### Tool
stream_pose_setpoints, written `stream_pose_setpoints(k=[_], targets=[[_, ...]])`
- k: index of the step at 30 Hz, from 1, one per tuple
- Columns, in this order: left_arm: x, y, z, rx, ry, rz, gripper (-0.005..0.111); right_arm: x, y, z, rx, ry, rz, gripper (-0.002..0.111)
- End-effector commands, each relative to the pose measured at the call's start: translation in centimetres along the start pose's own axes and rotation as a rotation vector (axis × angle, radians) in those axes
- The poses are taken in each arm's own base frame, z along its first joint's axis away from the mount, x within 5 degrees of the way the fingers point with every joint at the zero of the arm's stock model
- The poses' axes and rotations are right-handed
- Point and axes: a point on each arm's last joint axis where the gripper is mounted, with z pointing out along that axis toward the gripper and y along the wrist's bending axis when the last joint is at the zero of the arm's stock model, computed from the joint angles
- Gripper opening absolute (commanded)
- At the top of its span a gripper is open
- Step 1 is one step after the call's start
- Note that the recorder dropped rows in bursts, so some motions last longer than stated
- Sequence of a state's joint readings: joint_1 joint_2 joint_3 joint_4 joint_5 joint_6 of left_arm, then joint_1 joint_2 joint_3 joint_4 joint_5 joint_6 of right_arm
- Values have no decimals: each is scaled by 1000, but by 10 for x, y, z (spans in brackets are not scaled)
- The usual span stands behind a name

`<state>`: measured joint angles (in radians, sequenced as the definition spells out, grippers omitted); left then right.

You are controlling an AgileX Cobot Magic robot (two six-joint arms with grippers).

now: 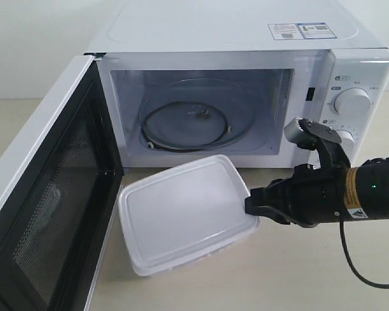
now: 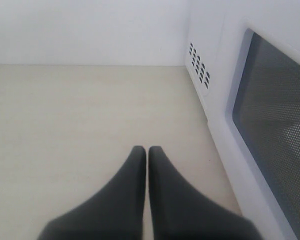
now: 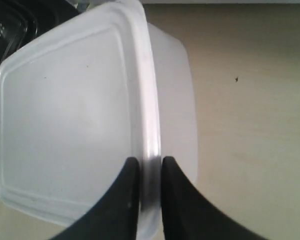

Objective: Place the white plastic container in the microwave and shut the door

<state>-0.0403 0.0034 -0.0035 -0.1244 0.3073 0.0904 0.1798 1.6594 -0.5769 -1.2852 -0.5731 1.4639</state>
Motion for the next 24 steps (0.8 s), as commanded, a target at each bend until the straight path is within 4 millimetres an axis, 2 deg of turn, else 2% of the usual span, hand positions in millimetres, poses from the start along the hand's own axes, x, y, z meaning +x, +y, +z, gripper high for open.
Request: stream_pose_setpoints(k=[1,5,13,20,24], targets=[[1,0,0,-2,0,-8,4,13,0,-3,12,138,-85,0],[1,0,0,-2,0,-8,4,21,-5,-5,48,233,-162,0],[1,0,0,-2,0,-8,4,15,-24,-12,130,200,-244,0],[1,0,0,-2,0,-8,4,11,-19,-12,72,195,-270,0],[1,0,0,-2,0,-8,4,-2,-10,-11,0,164,-248,0]])
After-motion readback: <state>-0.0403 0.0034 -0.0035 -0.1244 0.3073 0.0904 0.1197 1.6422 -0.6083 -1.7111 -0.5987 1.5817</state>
